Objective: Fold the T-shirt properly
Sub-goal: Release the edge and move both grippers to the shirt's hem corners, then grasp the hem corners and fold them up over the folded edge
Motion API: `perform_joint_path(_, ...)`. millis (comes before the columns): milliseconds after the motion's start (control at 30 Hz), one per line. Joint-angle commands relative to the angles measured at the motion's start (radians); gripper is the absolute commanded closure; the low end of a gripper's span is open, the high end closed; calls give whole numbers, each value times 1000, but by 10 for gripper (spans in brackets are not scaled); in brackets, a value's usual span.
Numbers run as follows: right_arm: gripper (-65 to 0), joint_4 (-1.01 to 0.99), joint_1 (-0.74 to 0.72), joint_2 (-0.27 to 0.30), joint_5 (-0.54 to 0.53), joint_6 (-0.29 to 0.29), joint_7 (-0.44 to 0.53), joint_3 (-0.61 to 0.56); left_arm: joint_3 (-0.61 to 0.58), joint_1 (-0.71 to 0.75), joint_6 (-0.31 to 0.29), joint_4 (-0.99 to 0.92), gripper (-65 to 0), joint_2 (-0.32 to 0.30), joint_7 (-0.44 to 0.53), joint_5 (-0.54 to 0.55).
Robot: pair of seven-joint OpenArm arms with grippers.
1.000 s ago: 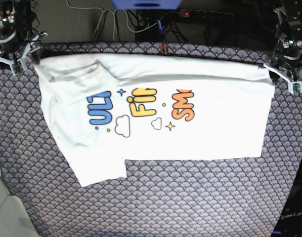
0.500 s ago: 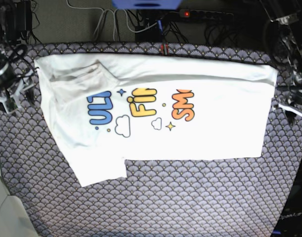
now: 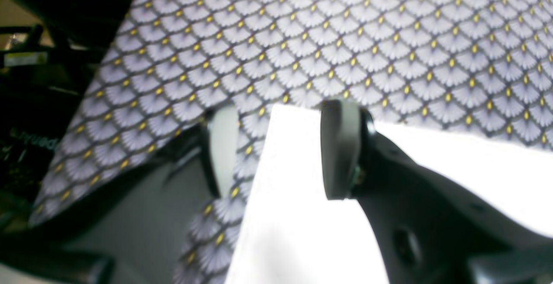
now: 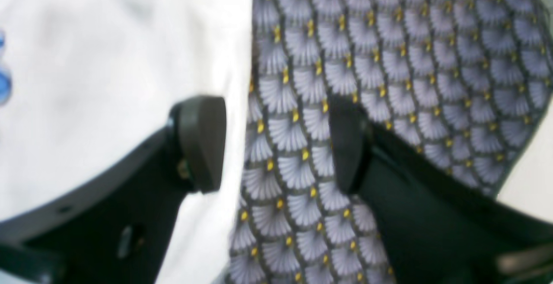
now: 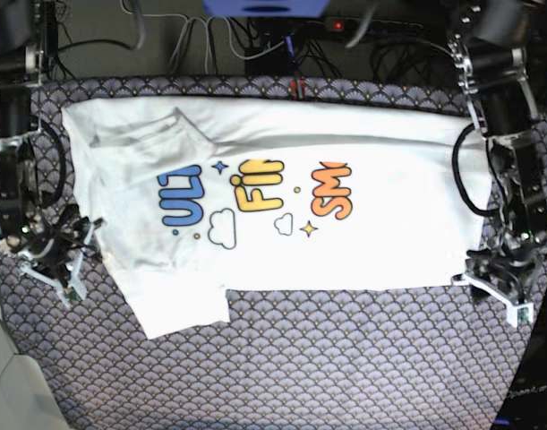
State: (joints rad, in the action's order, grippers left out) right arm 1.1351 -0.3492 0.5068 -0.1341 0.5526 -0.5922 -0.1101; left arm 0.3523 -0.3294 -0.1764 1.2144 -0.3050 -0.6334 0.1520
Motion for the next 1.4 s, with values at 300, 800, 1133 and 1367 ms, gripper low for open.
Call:
perform_joint_path(300,-382,-237,-106,-37,-6,-6,182,-61,-83,-86,4,-227,-307,-18,223,-38)
perform_joint_path(800,-202,-367,-129,-41,-6,-1,265,-64,-88,-118,4,-322,-307,11,304,-137)
perform_joint_path(1133,0,-367,-126,-41,-6,-6,265,-179,-86,-192,5,-548,-307,5,415,-137)
perform_joint_path(1367,0,-367,-126,-40,-6,-6,265,-181,-85,-187,71,-555,-307,2,418,-134)
